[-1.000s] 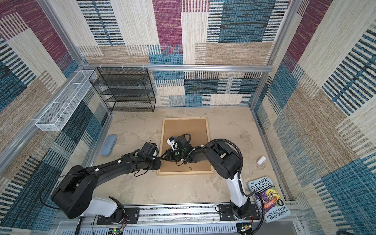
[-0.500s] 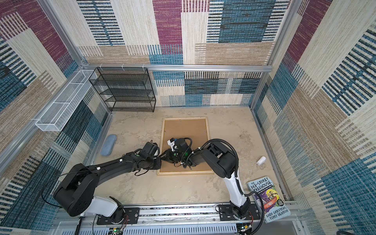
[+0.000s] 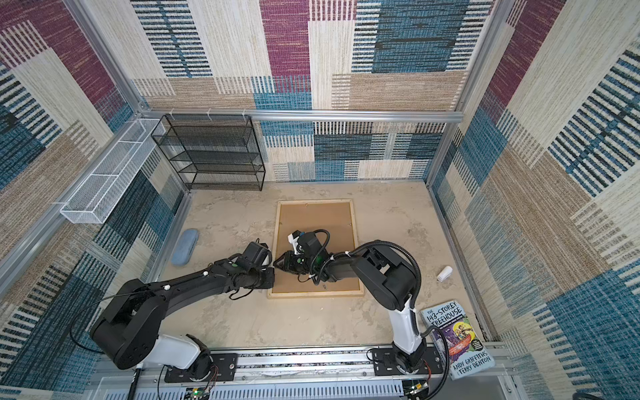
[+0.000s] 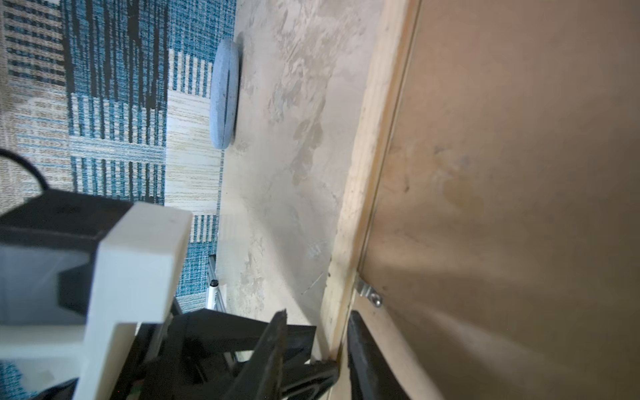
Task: Put the photo into the frame
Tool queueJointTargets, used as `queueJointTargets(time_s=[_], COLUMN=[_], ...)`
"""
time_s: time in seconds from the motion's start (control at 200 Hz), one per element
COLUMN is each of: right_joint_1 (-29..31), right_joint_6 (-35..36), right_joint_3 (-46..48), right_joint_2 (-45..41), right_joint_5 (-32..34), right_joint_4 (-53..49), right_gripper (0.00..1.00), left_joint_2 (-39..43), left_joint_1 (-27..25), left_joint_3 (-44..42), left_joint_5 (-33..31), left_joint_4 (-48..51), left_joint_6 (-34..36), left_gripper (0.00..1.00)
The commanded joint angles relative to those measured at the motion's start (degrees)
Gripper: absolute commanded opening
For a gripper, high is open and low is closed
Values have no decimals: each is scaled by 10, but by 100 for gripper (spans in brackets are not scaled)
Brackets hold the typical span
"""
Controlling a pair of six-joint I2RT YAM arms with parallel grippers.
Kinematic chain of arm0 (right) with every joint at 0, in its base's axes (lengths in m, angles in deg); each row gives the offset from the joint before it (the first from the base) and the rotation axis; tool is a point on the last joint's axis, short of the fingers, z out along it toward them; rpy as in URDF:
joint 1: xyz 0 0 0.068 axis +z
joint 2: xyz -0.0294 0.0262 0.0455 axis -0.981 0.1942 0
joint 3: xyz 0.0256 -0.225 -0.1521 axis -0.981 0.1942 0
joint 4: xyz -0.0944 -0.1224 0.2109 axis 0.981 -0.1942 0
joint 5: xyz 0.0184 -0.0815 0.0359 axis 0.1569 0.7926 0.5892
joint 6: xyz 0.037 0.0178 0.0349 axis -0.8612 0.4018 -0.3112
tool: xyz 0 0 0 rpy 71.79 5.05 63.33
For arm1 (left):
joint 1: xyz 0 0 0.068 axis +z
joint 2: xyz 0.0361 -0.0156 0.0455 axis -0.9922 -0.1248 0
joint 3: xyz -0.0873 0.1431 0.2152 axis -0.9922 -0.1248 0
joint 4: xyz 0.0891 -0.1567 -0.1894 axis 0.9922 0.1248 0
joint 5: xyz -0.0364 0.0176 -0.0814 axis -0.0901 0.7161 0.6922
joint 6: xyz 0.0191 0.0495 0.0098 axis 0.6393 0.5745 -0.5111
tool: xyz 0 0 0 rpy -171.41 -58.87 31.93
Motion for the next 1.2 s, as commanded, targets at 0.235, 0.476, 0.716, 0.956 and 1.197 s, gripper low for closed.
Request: queueJointTargets(time_s=[0.235,0.476,0.716,0.956,1.197], right_joint_1=[-4,-3,-3,-7,-7], right_joint_6=[36,39,30,36,33], right_joint_3=[-34,-54,-51,-59,-70], right_joint_2=[29,50,58,49,47], right_joint_5=[7,-14,-32,-19,-22], right_joint_4=[-45,-57,-54,-119,-154], right_gripper=[33,33,33,33,33], left_joint_2=[-4,-10,-18,-16,-16], left_joint_1=[0,-1,-1,-1,0], left_joint_3=[-1,5,11,10,7], left_joint_5=[7,11,13,8,8], left_joint_4=[11,12,15,14,5], left_joint_6=[21,25,29,28,27], left_gripper=[22,21,21,21,21])
